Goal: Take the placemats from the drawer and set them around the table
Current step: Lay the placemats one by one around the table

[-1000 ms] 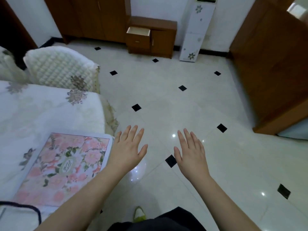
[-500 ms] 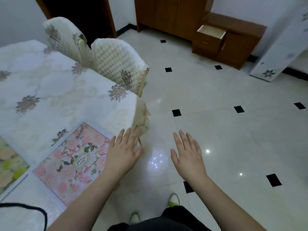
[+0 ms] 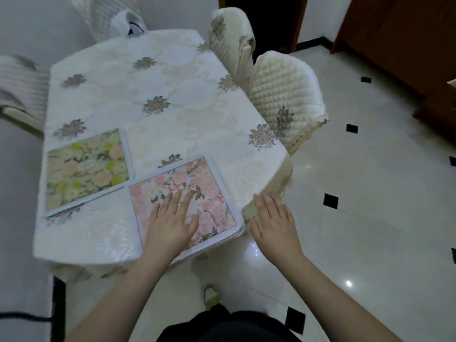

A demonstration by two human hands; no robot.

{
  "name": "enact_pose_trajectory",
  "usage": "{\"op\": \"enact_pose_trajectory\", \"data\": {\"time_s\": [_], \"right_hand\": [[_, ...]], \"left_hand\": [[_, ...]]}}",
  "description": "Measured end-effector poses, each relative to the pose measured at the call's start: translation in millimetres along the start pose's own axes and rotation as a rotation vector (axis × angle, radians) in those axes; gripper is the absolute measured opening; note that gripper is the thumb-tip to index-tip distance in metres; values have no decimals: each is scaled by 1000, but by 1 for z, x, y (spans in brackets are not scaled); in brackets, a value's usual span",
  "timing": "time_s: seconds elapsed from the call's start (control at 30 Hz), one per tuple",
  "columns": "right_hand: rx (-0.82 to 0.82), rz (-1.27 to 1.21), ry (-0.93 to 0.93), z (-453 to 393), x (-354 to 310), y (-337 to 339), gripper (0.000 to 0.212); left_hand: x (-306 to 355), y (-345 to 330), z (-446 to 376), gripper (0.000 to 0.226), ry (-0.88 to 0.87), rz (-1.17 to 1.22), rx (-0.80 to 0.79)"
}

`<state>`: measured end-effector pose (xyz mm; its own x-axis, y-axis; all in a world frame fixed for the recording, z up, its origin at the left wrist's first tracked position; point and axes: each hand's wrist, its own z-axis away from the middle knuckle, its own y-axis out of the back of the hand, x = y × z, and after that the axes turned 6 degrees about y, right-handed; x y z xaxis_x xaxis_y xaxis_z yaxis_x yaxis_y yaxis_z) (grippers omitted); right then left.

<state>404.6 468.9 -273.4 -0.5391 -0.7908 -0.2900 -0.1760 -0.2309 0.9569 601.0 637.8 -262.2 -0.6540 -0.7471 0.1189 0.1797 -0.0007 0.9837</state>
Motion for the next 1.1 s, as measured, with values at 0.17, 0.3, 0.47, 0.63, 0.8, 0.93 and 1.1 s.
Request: {"op": "enact_pose_trajectory", "data": {"time_s": [0.17, 0.3, 0.47, 0.63, 0.8, 0.93, 1.1], "right_hand": [[-87, 39, 111, -39, -35, -14, 63], [-117, 90, 108, -63, -60, -25, 62], [-175, 96, 90, -87, -76, -44, 63], [-268, 85, 85, -100, -83, -60, 74], [-346, 101, 106, -118, -73, -70, 80], [-375, 94, 107, -131, -66, -72, 76], [-437, 25, 74, -136, -57, -72, 84]], "left_hand": [[-59, -9, 5, 71, 123, 11, -4], [-91, -18, 2, 73, 189, 50, -30], [-116, -29, -8, 80, 219, 109, -80], [-133, -51, -10, 79, 232, 178, -129], [-134, -63, -8, 97, 341, 190, -194], [-124, -65, -3, 96, 418, 207, -191], [-112, -69, -2, 79, 476, 259, -166]]}}
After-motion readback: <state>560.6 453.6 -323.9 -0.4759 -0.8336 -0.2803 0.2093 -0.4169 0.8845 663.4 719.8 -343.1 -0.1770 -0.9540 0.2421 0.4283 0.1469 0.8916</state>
